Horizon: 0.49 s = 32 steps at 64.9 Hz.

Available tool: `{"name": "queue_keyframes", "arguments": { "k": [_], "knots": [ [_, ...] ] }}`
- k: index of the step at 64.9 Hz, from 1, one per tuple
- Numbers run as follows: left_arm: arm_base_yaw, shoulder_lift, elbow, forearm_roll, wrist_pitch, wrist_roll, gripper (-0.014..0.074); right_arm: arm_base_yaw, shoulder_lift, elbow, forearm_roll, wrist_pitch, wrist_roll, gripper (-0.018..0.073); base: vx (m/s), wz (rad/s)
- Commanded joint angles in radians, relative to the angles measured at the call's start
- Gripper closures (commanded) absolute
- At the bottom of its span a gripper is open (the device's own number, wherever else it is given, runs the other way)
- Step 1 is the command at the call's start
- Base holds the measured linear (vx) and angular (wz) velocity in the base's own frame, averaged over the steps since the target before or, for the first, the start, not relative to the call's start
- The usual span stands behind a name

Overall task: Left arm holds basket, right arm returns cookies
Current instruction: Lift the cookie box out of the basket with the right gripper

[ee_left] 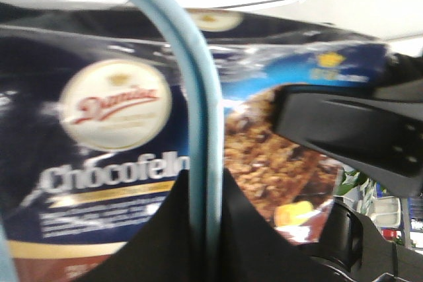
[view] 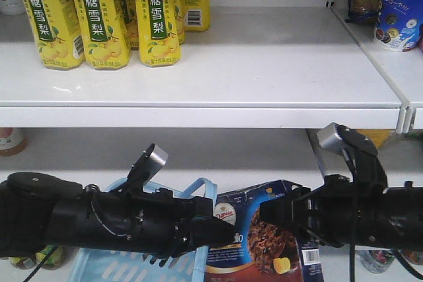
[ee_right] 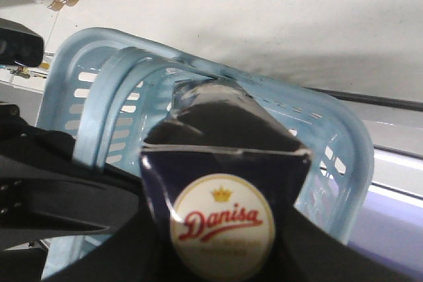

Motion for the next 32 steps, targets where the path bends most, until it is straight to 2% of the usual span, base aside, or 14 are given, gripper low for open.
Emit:
{"name": "queue_keyframes", "arguments": {
  "k": [1, 12, 32],
  "knots": [
    [-0.001, -0.035, -0.028, -0.07, 0.035, 0.02, 0.0603, -0.021, -0.089, -0.029, -0.056, -0.035, 0.074, 0.0382, 0.0, 0.0],
    [-0.001, -0.035, -0.028, -0.07, 0.035, 0.02, 0.0603, -0.085, -0.2, -0.029, -0.174, 0.002, 0.16, 0.0382, 0.0, 0.0],
    [-0.001, -0.035, -0.028, -0.07, 0.035, 0.02, 0.0603, -0.189, -0.464, -0.033, -0.222, 0.168, 0.187, 0.0382, 0.0, 0.0]
  ]
}}
